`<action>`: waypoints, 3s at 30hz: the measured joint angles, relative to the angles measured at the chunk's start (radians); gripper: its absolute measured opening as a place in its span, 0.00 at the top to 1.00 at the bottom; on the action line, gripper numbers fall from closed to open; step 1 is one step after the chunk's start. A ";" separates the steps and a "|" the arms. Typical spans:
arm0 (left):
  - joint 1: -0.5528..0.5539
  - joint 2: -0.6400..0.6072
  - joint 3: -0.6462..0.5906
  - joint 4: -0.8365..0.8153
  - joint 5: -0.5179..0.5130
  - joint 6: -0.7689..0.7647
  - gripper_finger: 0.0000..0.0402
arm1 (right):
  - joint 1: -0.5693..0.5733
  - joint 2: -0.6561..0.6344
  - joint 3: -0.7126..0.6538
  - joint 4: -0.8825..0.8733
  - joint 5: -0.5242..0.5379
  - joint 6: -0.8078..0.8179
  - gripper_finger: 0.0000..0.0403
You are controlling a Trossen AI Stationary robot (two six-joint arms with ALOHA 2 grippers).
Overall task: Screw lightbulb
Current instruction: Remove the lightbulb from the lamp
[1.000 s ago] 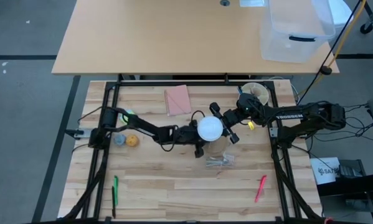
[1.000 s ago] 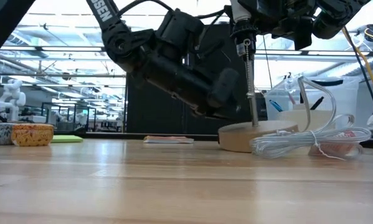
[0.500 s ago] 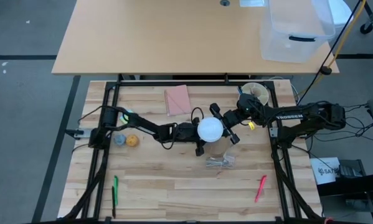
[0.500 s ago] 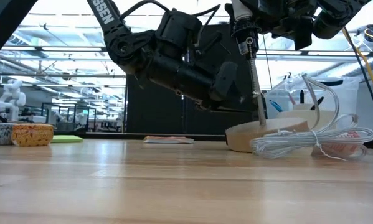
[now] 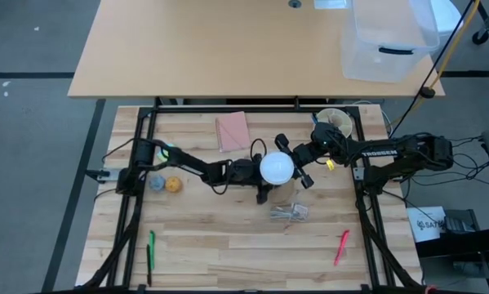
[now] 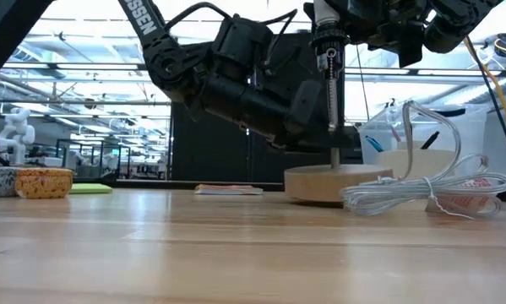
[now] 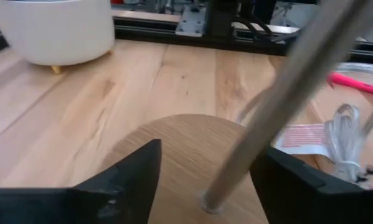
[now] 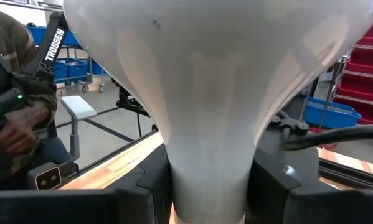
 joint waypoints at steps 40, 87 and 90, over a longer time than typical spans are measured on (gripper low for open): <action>0.002 0.077 0.006 -0.203 0.201 0.025 0.90 | -0.066 -0.003 0.005 -0.104 -0.136 -0.034 0.65; 0.005 0.077 0.005 -0.201 0.216 0.021 0.90 | -0.031 -0.352 0.000 -0.513 0.203 0.018 0.35; 0.005 0.077 0.005 -0.201 0.216 0.021 0.90 | -0.016 -0.416 0.000 -0.585 0.276 0.013 0.35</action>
